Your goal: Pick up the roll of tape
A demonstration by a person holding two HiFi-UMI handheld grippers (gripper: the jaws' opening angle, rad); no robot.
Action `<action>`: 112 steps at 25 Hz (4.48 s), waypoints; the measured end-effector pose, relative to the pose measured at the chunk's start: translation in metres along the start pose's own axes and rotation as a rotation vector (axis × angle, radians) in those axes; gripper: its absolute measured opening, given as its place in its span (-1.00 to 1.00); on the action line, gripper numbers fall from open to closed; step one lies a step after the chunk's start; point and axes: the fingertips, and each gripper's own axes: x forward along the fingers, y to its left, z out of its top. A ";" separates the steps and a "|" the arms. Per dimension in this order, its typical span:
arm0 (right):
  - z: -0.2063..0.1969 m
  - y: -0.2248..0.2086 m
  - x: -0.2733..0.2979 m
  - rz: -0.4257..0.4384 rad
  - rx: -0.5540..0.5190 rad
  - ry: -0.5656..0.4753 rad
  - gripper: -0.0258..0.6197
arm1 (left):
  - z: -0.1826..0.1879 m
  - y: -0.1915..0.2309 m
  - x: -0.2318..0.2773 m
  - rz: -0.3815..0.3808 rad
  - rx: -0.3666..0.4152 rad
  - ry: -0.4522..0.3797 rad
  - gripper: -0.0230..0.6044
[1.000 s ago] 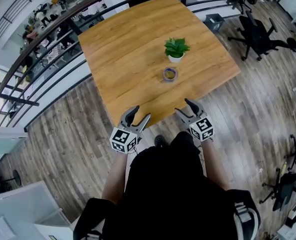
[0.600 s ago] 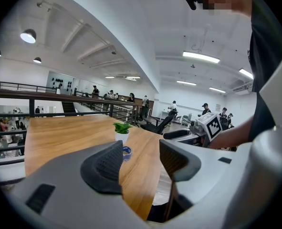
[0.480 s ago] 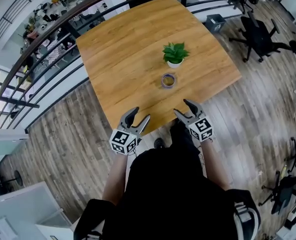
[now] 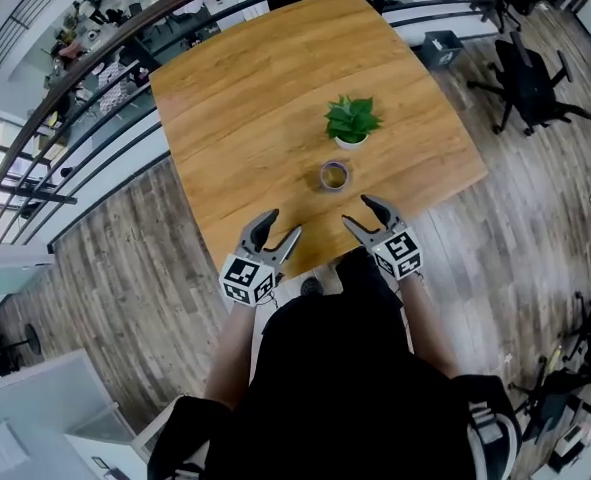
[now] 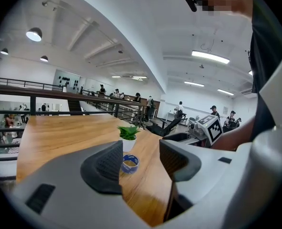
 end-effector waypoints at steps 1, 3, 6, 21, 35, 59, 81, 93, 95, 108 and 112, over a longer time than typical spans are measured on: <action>-0.001 -0.003 0.002 0.010 0.000 0.007 -0.06 | 0.000 0.000 0.005 0.002 -0.004 0.002 -0.15; -0.003 -0.007 0.007 0.028 0.000 0.021 -0.07 | 0.000 0.001 0.012 0.004 -0.011 0.006 -0.15; -0.007 -0.012 0.015 0.047 0.002 0.034 -0.07 | -0.001 0.002 0.019 0.009 -0.020 0.010 -0.15; -0.010 -0.023 0.056 0.229 -0.026 0.092 -0.08 | -0.005 0.022 0.040 0.136 -0.073 0.016 -0.15; -0.027 -0.033 0.097 0.440 -0.128 0.204 -0.10 | -0.019 0.037 0.057 0.292 -0.168 0.000 -0.15; -0.086 -0.026 0.112 0.606 -0.349 0.419 -0.21 | -0.035 0.042 0.049 0.461 -0.258 -0.013 -0.15; -0.130 -0.038 0.138 0.499 -0.468 0.584 -0.55 | -0.041 0.050 0.041 0.417 -0.260 -0.005 -0.15; -0.130 -0.038 0.141 0.464 -0.551 0.557 -0.74 | -0.054 0.051 0.027 0.382 -0.239 0.015 -0.15; -0.131 -0.038 0.140 0.462 -0.556 0.561 -0.75 | -0.056 0.049 0.026 0.372 -0.241 0.019 -0.15; -0.127 -0.034 0.133 0.392 -0.595 0.539 -0.75 | -0.053 0.039 0.027 0.305 -0.207 0.000 -0.15; -0.116 -0.034 0.126 0.359 -0.582 0.519 -0.75 | -0.055 0.033 0.025 0.288 -0.205 -0.003 -0.15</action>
